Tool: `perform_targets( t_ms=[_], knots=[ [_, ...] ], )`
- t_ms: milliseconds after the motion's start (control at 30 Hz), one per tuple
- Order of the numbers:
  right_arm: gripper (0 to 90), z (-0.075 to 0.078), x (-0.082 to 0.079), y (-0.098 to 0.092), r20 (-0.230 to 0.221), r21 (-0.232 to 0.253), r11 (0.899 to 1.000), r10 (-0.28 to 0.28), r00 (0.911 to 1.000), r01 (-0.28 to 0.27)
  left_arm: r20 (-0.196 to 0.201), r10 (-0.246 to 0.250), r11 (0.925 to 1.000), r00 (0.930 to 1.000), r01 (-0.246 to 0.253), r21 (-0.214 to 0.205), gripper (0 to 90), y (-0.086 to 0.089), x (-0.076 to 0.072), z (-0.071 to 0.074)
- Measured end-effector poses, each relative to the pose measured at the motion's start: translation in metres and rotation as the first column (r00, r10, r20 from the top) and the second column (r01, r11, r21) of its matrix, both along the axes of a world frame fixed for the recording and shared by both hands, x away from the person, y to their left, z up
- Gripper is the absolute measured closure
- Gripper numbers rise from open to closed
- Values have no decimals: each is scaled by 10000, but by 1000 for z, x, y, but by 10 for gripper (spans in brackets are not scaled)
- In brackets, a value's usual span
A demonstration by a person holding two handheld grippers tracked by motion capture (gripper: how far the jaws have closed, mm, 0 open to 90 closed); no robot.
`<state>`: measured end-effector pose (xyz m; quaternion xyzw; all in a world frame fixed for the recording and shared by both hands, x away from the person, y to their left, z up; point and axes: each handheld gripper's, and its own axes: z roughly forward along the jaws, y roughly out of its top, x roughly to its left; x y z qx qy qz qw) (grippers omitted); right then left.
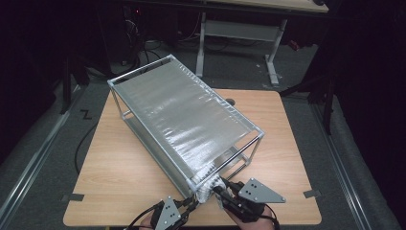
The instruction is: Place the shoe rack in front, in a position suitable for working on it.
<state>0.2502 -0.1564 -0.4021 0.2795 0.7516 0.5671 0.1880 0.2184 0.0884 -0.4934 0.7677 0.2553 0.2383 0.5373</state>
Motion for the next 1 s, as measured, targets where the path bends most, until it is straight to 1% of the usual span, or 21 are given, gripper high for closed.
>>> perform_targets(
  t_ms=[67,133,200,233,267,367,400,467,500,533,600,667,700,733,767,800,833,867,900,967,1000],
  knots=[
    [744,0,1,-2,24,-20,9999,-112,9999,112,-4,-1,10000,10000,1,0,801,0,0,0],
    [744,0,7,-8,317,-154,9981,-588,9978,593,-4,3,10000,10000,-3,6,801,0,0,0],
    [744,-1,9,-11,354,-153,9972,-723,9968,728,-3,6,10000,10000,-6,12,801,0,0,0],
    [744,-1,13,-16,445,-147,9946,-1019,9938,1026,-3,14,10000,10000,-14,12,801,0,0,0],
    [744,-1,13,-16,445,-147,9946,-1019,9938,1026,-5,22,10000,10000,-22,11,801,1,0,0],
    [743,-1,24,-28,483,-90,9865,-1630,9854,1636,-7,52,10000,10000,-52,18,801,2,-1,0],
    [743,-1,24,-28,483,-90,9865,-1630,9854,1636,-7,52,10000,10000,-52,18,801,2,-1,0],
    [743,-1,33,-38,538,-36,9766,-2144,9753,2149,-16,72,10000,10000,-72,9,801,2,-2,0],
    [743,-1,33,-38,538,-36,9766,-2144,9753,2149,-16,72,10000,10000,-72,9,800,2,-2,0],
    [742,-2,40,-46,470,83,9705,-2410,9694,2409,-16,75,10000,10000,-75,17,801,3,-3,0],
    [742,-2,42,-49,443,115,9675,-2528,9665,2525,-19,83,10000,10000,-83,10,801,3,-3,0],
    [742,-1,49,-58,443,199,9581,-2863,9571,2856,-28,74,10000,10000,-74,16,800,4,-4,0],
    [742,-1,54,-66,440,265,9487,-3160,9477,3151,-20,63,10000,10000,-63,32,800,4,-5,0],
    [742,-1,54,-66,440,265,9487,-3160,9477,3151,-20,63,10000,10000,-63,32,801,4,-5,0],
    [742,-1,59,-73,414,341,9390,-3434,9383,3422,-23,59,10000,10000,-59,39,801,4,-5,0],
    [742,-1,59,-73,414,341,9390,-3434,9383,3422,-23,59,10000,10000,-59,39,801,4,-5,0],
    [741,-1,63,-80,394,414,9286,-3704,9281,3688,-20,54,10000,10000,-54,46,801,4,-5,0],
    [741,-1,63,-80,394,414,9286,-3704,9281,3688,-20,54,10000,10000,-54,46,801,4,-5,0],
    [741,-1,64,-83,415,400,9250,-3793,9243,3778,-21,46,10000,10000,-46,54,801,5,-6,0],
    [740,-1,68,-89,518,398,9125,-4087,9112,4070,-19,44,10000,10000,-44,56,801,4,-6,0],
    [740,-2,70,-94,449,447,9088,-4167,9079,4149,-15,41,10000,10000,-40,58,801,4,-6,0]
  ],
)
